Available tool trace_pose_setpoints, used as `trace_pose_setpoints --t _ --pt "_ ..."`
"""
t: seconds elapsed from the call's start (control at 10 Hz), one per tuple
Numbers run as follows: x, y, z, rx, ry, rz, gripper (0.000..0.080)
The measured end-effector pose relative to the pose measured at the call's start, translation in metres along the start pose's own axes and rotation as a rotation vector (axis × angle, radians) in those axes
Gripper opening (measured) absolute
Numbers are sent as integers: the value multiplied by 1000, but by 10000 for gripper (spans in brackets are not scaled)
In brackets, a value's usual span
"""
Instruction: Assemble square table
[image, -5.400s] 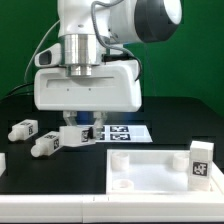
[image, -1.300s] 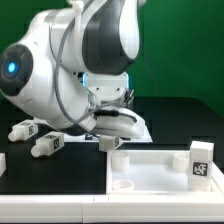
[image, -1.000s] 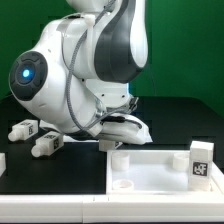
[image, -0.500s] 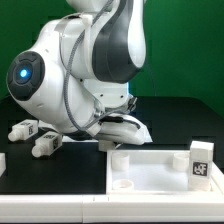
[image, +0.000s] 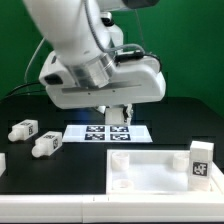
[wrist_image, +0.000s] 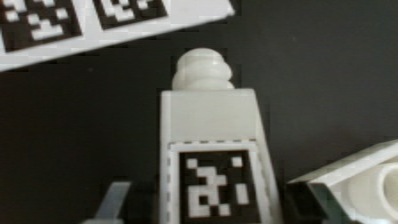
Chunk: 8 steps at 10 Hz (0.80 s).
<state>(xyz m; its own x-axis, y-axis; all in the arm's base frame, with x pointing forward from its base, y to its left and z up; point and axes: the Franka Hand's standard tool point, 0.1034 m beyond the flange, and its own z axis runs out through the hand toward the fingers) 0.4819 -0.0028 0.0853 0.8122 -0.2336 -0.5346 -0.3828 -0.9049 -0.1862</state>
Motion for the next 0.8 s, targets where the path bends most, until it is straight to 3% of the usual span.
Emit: trace_pose_setpoints --t 0.1,0.3,0.4,0.5,0.6,0.8 --pt "-7 3 6 0 17 6 282" --pt "2 1 -4 -16 139 -10 282" --pt "7 -12 -33 -49 211 -69 284" --pt "15 -28 -60 -57 276 -93 284" --pt "21 -40 -72 -61 365 -114 284" --pt "21 -29 -61 -72 501 -110 284"
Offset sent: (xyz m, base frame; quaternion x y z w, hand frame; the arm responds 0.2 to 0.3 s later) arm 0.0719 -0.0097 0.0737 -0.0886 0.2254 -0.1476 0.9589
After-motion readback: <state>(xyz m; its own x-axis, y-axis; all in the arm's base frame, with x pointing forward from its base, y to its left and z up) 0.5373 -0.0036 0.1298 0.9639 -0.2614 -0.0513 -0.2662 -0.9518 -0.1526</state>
